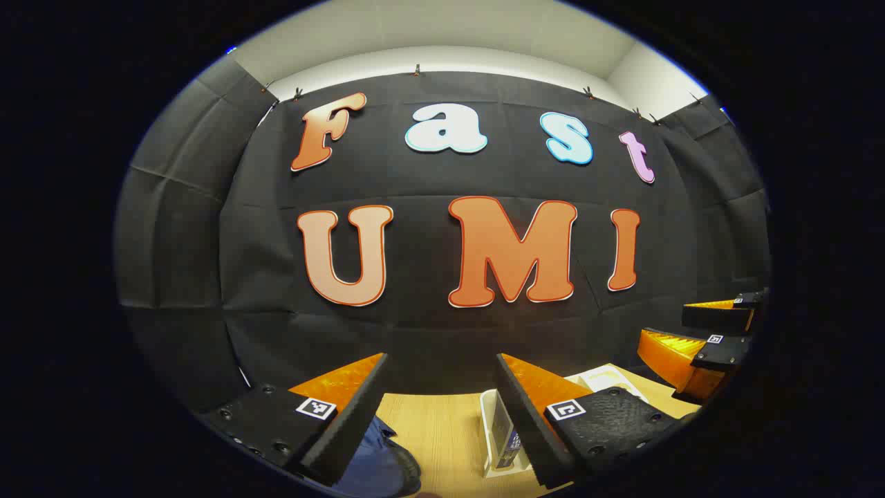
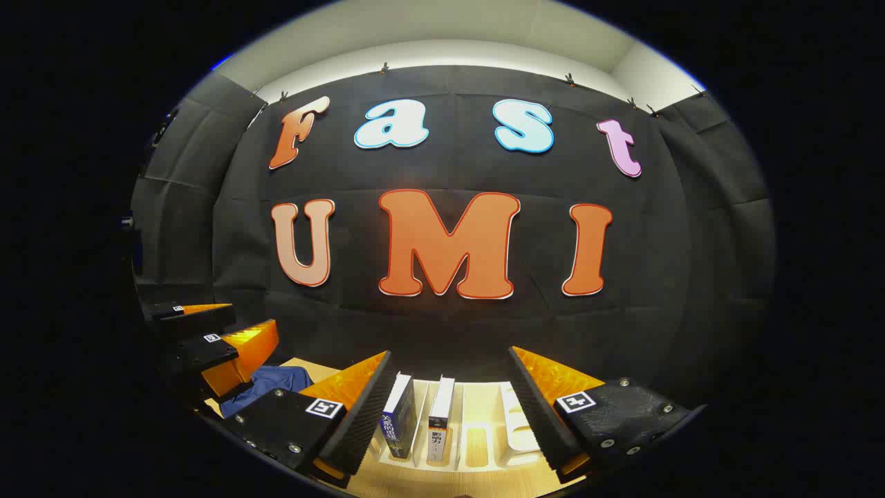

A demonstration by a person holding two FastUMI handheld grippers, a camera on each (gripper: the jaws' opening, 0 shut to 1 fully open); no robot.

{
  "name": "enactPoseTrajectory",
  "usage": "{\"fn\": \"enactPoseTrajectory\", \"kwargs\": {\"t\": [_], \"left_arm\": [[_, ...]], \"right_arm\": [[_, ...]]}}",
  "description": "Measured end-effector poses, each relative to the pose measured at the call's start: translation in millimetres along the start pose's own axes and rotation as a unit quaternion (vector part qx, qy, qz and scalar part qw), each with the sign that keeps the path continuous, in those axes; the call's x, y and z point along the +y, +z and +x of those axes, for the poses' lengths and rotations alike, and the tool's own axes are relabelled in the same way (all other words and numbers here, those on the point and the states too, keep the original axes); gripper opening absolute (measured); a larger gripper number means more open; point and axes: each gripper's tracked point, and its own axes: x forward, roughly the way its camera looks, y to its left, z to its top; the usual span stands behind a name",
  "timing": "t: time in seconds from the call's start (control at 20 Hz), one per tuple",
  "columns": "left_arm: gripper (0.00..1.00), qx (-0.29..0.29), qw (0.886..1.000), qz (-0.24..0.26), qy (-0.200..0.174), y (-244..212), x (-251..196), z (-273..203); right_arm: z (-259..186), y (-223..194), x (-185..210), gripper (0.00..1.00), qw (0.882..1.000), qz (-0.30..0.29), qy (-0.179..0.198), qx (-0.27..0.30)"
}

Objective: Open the schoolbag, grab two books from the bookshelf and put them into the schoolbag.

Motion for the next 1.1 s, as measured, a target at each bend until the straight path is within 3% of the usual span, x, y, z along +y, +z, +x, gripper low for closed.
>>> {"fn": "enactPoseTrajectory", "kwargs": {"t": [1.1], "left_arm": [[0.93, 0.005, 1.0, 0.005, -0.013, -3.8, -3.6, -1.4]], "right_arm": [[-7.5, -4.2, 0.4, 0.96, 1.0, 0.002, -0.005, 0.006]]}}
